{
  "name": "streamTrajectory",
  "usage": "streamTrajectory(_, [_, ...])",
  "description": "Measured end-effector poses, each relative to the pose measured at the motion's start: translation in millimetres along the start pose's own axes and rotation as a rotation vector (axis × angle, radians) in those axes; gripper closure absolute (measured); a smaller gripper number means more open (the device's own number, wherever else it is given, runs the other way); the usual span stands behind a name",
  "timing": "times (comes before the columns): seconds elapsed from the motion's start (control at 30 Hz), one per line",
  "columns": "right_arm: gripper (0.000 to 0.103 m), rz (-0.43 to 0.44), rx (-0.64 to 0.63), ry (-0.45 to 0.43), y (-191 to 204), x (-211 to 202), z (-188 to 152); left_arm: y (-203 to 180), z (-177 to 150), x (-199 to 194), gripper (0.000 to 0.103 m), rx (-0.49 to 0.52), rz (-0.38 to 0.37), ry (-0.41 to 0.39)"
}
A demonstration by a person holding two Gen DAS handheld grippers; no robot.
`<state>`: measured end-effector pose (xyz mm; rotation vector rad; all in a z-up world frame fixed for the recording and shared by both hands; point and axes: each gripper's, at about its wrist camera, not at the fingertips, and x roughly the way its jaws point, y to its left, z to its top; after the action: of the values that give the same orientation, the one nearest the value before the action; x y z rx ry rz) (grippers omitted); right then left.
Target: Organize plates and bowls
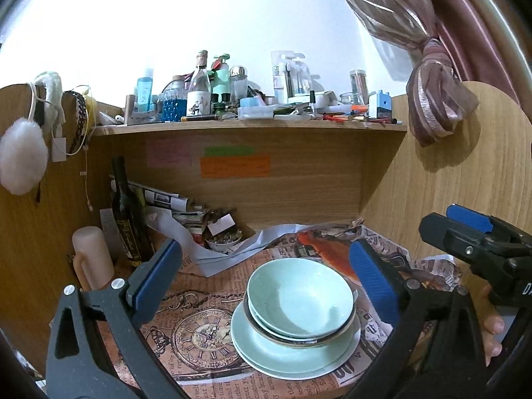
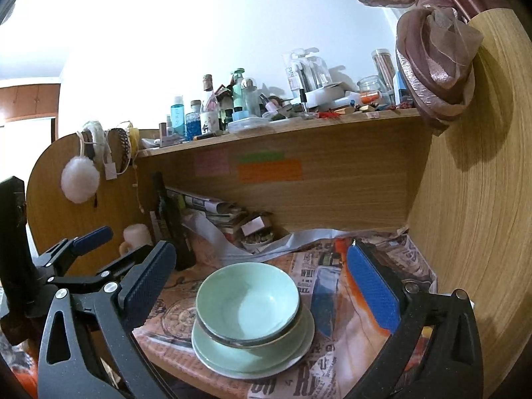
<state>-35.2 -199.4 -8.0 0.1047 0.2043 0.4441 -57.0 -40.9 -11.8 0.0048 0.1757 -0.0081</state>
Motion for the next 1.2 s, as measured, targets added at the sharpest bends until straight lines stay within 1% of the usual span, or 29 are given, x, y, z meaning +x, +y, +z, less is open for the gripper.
streamTrajectory(0.63, [0.0,0.009,0.014,0.019,-2.4,3.2,-3.7,4.4,-1.3,4.7,0.0,-0.011,-0.001,0.009])
streamTrajectory(1.2, [0.0,0.006,0.011,0.017,1.6,1.5,-4.4,1.9,-2.3,5.8,0.0,-0.014,-0.002,0.01])
